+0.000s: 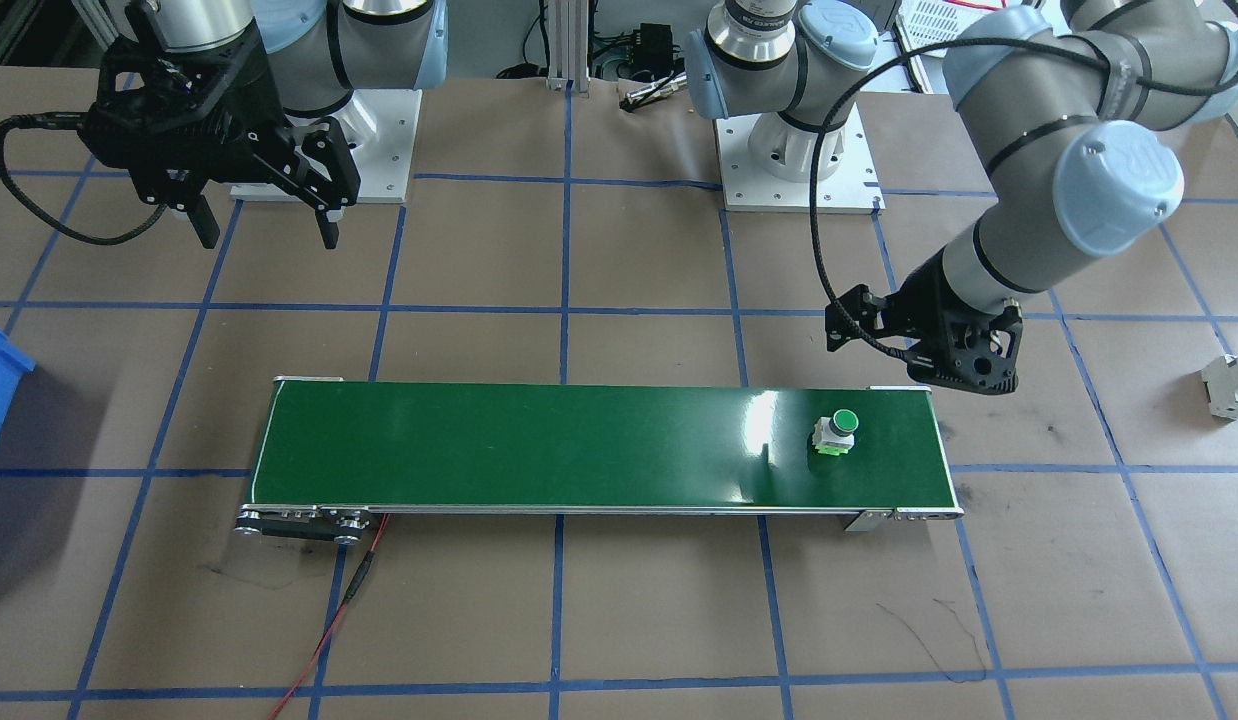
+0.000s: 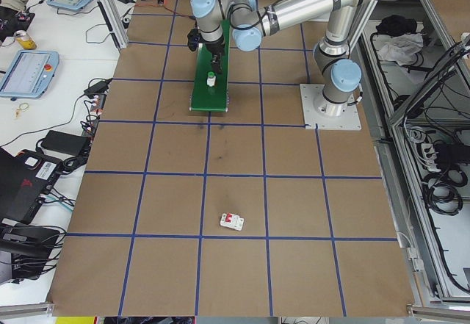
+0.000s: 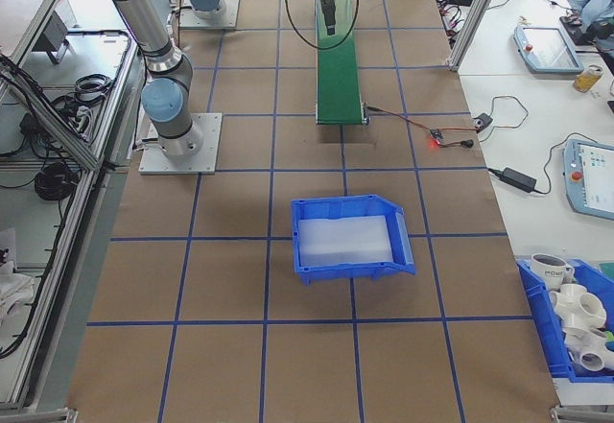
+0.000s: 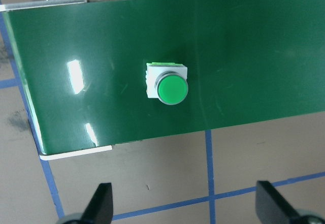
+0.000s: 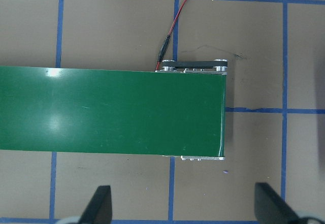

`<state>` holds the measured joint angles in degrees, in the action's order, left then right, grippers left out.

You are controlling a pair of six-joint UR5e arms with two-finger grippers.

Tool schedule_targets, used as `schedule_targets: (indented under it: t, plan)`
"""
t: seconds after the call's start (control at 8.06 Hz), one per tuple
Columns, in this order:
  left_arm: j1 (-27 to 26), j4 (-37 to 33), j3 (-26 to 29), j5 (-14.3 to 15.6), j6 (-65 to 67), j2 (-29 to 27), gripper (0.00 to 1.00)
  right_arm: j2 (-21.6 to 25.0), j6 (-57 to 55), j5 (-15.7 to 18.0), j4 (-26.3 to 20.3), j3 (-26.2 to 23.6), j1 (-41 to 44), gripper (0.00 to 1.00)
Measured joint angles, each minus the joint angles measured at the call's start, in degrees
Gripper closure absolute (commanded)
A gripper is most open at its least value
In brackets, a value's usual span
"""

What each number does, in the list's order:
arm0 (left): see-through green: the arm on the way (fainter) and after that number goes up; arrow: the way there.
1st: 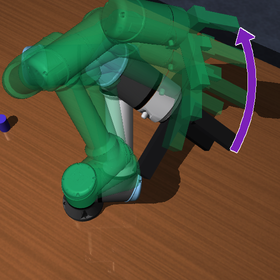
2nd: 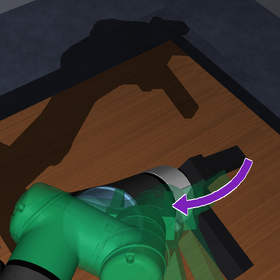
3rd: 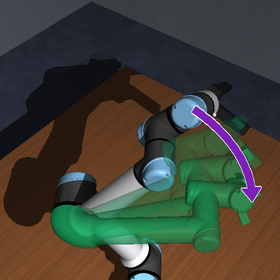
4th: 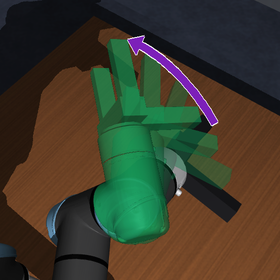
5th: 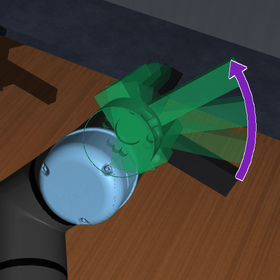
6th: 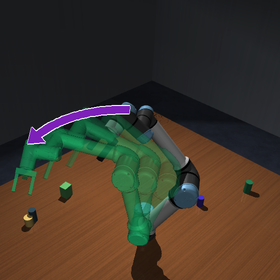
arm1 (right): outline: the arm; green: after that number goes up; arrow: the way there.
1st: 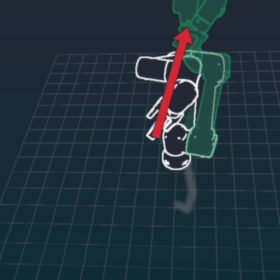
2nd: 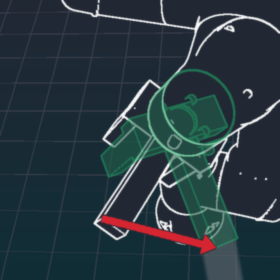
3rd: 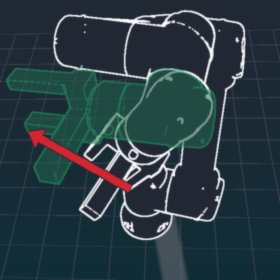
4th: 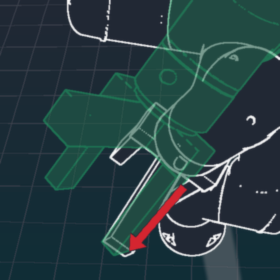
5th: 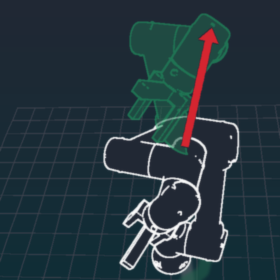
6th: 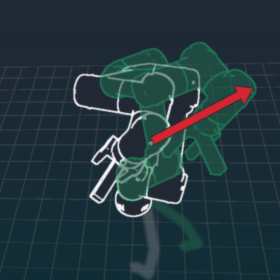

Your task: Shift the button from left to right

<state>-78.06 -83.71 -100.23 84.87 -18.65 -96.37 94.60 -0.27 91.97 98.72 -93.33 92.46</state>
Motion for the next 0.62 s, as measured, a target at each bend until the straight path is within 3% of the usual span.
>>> schedule_targets:
  t: [0.37,0.62]
  plan:
    - [-1.8,-1.0,-0.2,-0.2,11.0,4.9,0.0,-1.9,0.4,0.0,0.7,0.2,0.0,0.0]
    - [-2.4,0.5,-0.2,0.1,19.1,6.6,0.0,-5.8,0.2,-0.4,1.9,0.3,-0.1,0.0]
